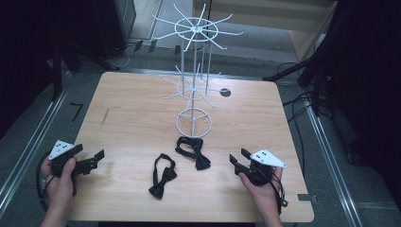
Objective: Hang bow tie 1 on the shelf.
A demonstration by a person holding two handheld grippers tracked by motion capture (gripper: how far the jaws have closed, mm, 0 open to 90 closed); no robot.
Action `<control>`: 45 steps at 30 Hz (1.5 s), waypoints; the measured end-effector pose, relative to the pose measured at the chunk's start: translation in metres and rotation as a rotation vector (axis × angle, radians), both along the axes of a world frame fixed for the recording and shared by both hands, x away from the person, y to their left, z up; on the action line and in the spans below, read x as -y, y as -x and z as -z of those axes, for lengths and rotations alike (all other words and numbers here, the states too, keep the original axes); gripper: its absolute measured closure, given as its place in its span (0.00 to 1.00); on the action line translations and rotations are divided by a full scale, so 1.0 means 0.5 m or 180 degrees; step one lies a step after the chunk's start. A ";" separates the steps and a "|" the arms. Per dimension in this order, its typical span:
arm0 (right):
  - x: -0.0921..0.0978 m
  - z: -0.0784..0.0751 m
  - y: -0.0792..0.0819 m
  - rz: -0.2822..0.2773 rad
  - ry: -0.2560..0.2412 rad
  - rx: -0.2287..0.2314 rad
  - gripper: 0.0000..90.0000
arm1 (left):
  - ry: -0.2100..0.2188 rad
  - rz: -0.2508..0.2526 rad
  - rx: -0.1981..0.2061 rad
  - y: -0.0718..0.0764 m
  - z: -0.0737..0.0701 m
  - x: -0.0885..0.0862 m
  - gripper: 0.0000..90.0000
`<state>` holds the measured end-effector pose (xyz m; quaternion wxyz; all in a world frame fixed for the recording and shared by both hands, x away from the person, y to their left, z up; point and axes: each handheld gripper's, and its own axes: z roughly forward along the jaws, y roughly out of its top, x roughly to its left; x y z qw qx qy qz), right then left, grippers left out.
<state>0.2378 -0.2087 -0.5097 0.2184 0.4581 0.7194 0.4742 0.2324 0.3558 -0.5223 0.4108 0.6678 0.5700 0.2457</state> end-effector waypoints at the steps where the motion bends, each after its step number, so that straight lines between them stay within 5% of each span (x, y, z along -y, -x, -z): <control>1: -0.006 -0.001 -0.002 -0.0027 -0.0007 -0.0001 0.52 | 0.0000 0.0004 -0.0001 0.000 0.000 0.000 0.09; 45: -0.142 -0.001 -0.057 -0.0182 0.0039 -0.0321 0.51 | -0.0013 0.0015 -0.0022 -0.005 0.000 0.002 0.09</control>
